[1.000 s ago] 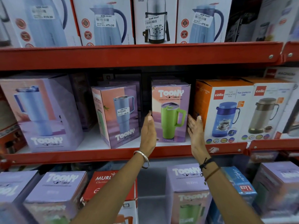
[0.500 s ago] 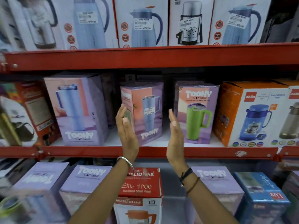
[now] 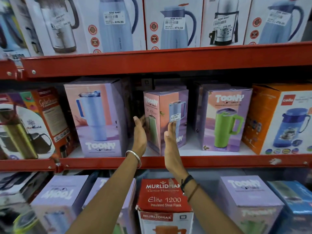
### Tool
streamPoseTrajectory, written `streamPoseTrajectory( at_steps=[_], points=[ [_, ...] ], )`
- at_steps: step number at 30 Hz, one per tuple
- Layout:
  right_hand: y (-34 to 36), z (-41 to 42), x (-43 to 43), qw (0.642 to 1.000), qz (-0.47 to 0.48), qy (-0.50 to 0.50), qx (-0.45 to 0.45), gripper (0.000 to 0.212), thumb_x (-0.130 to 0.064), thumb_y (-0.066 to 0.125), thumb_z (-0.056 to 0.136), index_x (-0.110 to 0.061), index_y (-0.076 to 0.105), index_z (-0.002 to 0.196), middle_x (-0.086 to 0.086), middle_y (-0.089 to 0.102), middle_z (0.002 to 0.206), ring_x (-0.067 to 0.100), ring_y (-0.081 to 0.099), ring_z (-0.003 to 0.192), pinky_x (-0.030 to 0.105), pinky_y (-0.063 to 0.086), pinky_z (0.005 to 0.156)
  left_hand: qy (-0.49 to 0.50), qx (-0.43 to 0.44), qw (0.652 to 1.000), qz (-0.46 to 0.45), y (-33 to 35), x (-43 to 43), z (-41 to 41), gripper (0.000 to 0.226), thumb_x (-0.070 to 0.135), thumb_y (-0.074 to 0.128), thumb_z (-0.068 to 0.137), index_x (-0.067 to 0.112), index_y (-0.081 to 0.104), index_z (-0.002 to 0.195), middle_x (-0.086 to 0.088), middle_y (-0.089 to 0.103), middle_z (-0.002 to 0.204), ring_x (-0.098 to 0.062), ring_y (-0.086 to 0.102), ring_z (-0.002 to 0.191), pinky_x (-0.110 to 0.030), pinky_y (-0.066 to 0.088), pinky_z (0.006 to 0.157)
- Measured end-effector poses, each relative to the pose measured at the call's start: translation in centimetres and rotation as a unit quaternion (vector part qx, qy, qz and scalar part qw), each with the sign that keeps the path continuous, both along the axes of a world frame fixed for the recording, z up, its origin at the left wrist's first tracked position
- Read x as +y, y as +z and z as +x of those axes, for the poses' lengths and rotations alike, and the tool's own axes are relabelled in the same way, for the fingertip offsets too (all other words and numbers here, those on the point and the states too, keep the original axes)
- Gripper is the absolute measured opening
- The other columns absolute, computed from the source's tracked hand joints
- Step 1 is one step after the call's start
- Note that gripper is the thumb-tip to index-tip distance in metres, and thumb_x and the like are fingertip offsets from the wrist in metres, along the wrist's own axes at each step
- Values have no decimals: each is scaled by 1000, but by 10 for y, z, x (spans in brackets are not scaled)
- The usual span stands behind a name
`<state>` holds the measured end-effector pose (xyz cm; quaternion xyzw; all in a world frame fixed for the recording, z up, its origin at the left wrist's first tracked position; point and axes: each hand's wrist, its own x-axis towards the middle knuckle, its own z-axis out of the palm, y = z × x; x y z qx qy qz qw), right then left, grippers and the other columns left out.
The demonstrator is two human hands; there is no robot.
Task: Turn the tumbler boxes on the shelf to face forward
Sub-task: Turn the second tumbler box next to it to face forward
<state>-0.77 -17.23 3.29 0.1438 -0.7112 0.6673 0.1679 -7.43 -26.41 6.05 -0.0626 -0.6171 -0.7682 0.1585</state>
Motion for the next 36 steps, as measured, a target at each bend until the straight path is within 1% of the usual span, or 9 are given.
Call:
streamPoseTrajectory(
  at_steps=[5, 11, 15, 18, 21, 24, 27, 31, 36],
  points=[
    [8, -1, 14, 1000, 3, 5, 10, 69, -52, 20, 86, -28, -1, 147, -22, -8, 151, -5, -3, 141, 11, 0, 113, -3, 5, 1000, -15, 2, 0, 5, 58, 46, 8, 99, 21, 52, 128, 1, 58, 124, -21, 54, 118, -39, 40, 104],
    [16, -12, 38, 998, -61, 28, 21, 88, -77, 36, 74, -25, 25, 145, -30, 27, 141, -25, 37, 118, 5, 33, 103, -20, 9, 1000, -1, -9, -2, 21, 57, 50, 11, 97, 24, 44, 137, 2, 50, 135, -22, 46, 128, -43, 37, 108],
    [29, -18, 55, 994, -96, 42, -15, 88, -86, 36, 63, -35, 36, 135, -15, 39, 142, 7, 39, 131, 33, 26, 114, -35, 33, 999, 12, -9, 11, 40, 52, 43, 11, 99, 25, 43, 135, 3, 49, 131, -8, 47, 115, -32, 40, 96],
    [32, -28, 68, 992, -109, 40, -42, 86, -77, 27, 72, -25, 37, 140, -4, 42, 145, 14, 40, 132, 41, 23, 117, -31, 47, 998, 4, -15, 23, 49, 48, 43, 13, 99, 29, 43, 134, 8, 47, 134, 2, 50, 112, -32, 41, 100],
    [30, -33, 76, 991, -111, 42, -63, 85, -73, 25, 75, -19, 38, 140, 3, 42, 149, 18, 40, 135, 47, 21, 118, -29, 54, 998, -11, -23, 34, 54, 56, 53, 17, 96, 26, 44, 137, 10, 46, 141, -5, 45, 128, -37, 38, 109],
    [25, -32, 79, 989, -118, 38, -76, 88, -74, 30, 74, -17, 39, 140, 6, 44, 148, 21, 42, 134, 47, 24, 117, -47, 71, 996, -37, -29, 39, 59, 59, 54, 17, 95, 25, 41, 140, 23, 43, 138, 5, 42, 127, -25, 38, 106],
    [23, -34, 76, 990, -120, 26, -63, 101, -83, 38, 66, -16, 36, 142, 4, 42, 149, 18, 40, 135, 39, 28, 115, -54, 76, 995, -39, -30, 36, 56, 56, 51, 17, 95, 25, 44, 137, 22, 47, 133, 12, 46, 119, -13, 43, 95],
    [14, -25, 59, 986, -158, -45, 16, 64, -52, 19, 93, -17, 22, 147, -2, 22, 158, 6, 24, 142, 25, 18, 117, 21, 55, 998, -10, -19, 20, 32, 55, 50, 16, 97, 25, 44, 137, 7, 42, 143, -10, 38, 134, -38, 30, 114],
    [-15, 3, 25, 990, -66, -95, 76, 59, -43, 18, 93, -26, 9, 149, -17, 6, 157, -9, 8, 142, 3, 10, 110, 4, 11, 1000, 2, 5, 9, 1, 55, 47, 13, 98, 24, 30, 146, 7, 30, 151, -6, 24, 135, -26, 15, 112]
  ],
)
